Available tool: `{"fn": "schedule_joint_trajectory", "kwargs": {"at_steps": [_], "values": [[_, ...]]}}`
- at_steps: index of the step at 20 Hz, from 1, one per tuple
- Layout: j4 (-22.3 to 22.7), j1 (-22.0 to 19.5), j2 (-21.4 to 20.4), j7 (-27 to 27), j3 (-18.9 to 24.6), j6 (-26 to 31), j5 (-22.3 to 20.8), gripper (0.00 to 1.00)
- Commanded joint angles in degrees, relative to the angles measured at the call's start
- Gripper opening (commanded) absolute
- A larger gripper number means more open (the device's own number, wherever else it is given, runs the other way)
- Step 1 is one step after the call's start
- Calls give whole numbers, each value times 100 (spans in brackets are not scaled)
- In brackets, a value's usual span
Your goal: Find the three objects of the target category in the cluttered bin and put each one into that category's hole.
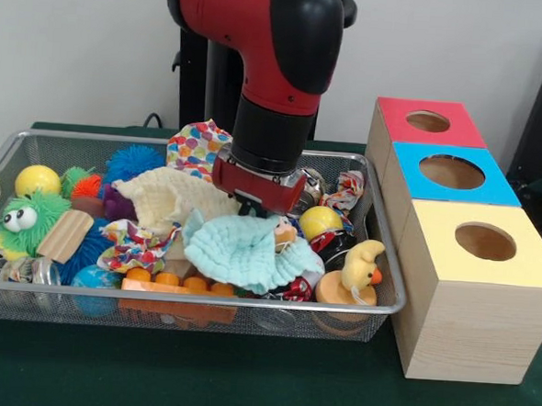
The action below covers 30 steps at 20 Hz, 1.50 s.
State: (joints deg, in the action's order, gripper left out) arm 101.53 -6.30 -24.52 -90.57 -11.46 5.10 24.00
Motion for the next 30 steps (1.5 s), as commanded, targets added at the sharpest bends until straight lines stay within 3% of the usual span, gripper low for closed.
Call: {"fn": "schedule_joint_trajectory", "kwargs": {"at_steps": [1, 15, 30], "values": [[-139, 216, 101, -1519, 259, 530, 430, 0], [-279, 305, 171, -1467, 143, 659, 581, 0], [-80, 31, 125, -1247, 302, 453, 423, 0]]}}
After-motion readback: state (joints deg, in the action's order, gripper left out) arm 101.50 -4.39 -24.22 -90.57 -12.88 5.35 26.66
